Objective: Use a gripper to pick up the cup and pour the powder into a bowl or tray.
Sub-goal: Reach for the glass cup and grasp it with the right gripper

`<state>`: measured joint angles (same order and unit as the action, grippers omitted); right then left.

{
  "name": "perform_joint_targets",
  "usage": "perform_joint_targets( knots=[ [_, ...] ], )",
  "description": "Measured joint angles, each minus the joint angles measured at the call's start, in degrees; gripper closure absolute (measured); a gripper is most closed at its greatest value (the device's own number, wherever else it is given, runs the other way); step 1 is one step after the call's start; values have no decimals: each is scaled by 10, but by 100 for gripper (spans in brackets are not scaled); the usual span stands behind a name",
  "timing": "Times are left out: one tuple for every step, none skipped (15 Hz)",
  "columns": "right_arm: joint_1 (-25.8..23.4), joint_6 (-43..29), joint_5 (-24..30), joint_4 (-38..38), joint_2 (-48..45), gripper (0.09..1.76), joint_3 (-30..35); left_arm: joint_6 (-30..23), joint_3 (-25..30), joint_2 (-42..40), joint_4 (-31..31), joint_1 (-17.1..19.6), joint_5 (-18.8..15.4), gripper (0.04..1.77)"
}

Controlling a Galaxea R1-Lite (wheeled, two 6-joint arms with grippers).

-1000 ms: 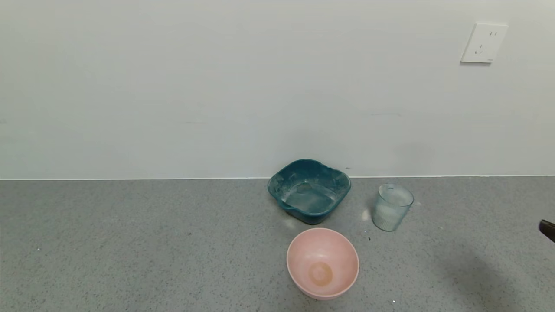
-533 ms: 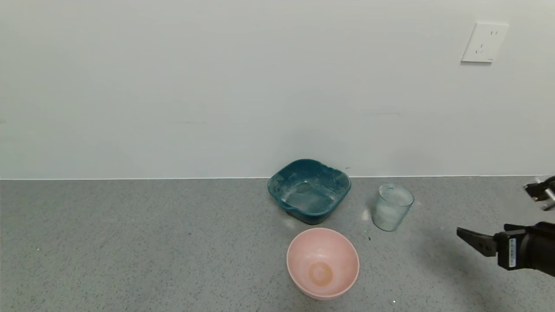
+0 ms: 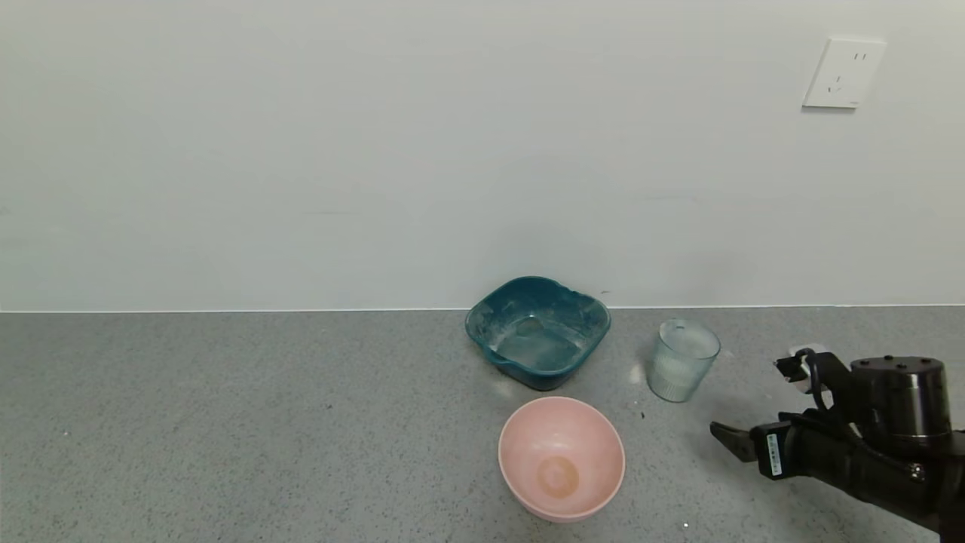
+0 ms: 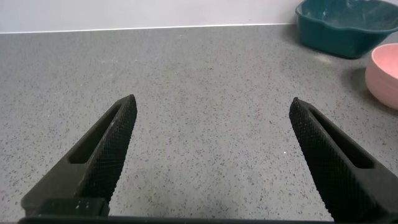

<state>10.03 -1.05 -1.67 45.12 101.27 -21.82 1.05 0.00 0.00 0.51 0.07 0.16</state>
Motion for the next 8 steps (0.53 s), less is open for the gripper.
perform_joint_targets(
  knots=[
    [8, -7, -3, 17, 20, 14, -3, 0, 0, 0, 0, 0, 0, 5],
    [13, -11, -11, 34, 38, 14, -7, 0, 0, 0, 0, 0, 0, 5],
    [18, -13, -25, 56, 58, 14, -12, 0, 0, 0, 0, 0, 0, 5],
    [22, -14, -36, 82, 77, 14, -16, 0, 0, 0, 0, 0, 0, 5],
    [26, -15, -47, 115, 95, 14, -19, 0, 0, 0, 0, 0, 0, 5],
    [32, -15, -59, 146, 114, 14, -20, 0, 0, 0, 0, 0, 0, 5],
    [37, -14, -72, 174, 131, 14, -22, 0, 0, 0, 0, 0, 0, 5],
    [44, -15, -81, 195, 146, 14, -23, 0, 0, 0, 0, 0, 0, 5]
  ],
)
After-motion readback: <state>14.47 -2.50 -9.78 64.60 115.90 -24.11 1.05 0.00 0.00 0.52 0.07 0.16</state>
